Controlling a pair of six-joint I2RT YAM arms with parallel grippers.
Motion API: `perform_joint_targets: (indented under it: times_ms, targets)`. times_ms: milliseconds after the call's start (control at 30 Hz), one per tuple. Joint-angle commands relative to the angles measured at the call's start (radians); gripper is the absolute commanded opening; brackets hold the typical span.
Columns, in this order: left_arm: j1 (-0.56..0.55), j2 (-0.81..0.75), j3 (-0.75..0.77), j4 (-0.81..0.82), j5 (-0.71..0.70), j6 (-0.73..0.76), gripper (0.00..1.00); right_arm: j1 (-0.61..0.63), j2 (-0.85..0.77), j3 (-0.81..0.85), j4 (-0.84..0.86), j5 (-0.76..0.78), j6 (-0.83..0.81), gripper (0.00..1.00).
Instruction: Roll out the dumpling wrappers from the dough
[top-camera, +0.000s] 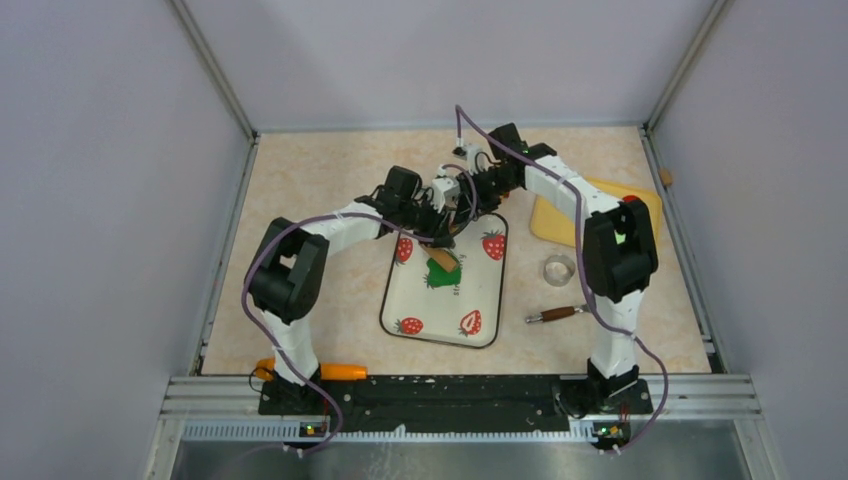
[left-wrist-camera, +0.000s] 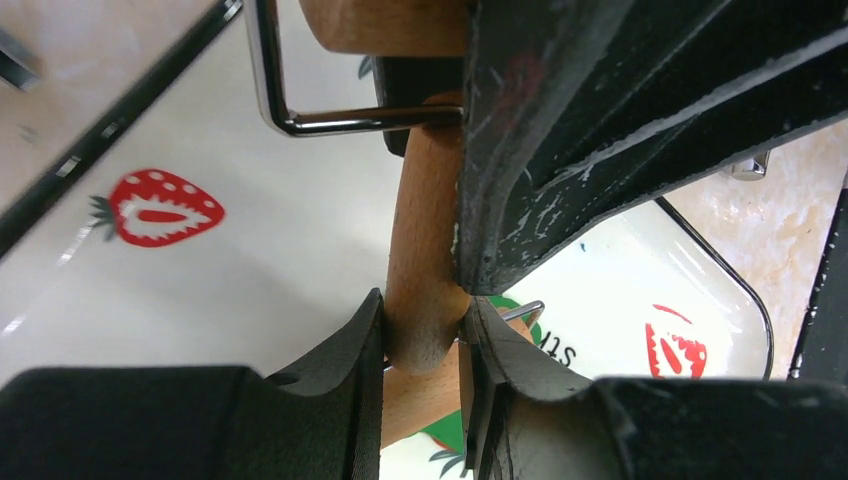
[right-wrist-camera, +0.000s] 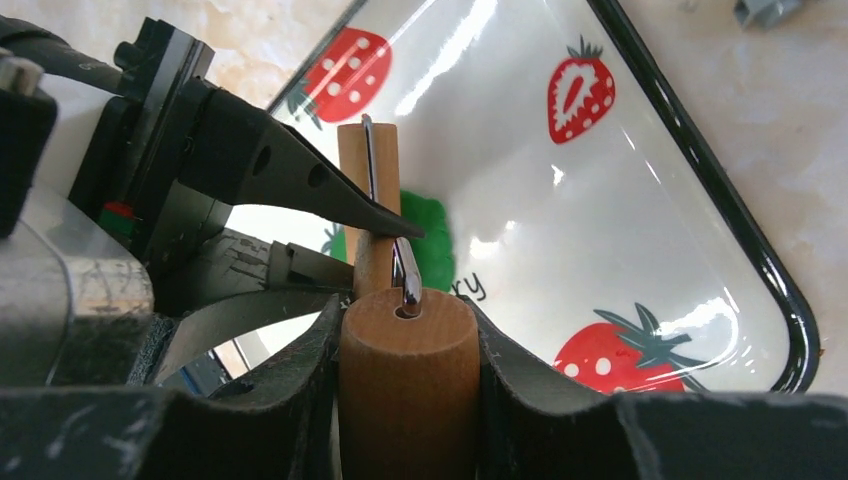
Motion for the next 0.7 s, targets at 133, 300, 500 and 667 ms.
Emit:
perform_joint_targets:
  times_ms: [133,300,500,667]
  targets:
    - [-0.011,0.108,-0.022,0.147,-0.010,-0.228,0.00,0.072,0.068,-0.075,-0.047,0.299,-0.188,0.00]
    - [-0.012,0.170,0.018,0.160,-0.023,-0.226,0.00,0.055,0.068,-0.107,-0.039,0.343,-0.199,0.00]
    - [-0.021,0.229,0.108,0.148,-0.012,-0.227,0.00,0.022,0.064,-0.135,-0.027,0.367,-0.207,0.00]
    - [-0.023,0.274,0.178,0.128,-0.011,-0.232,0.00,0.007,0.059,-0.150,-0.020,0.381,-0.211,0.00]
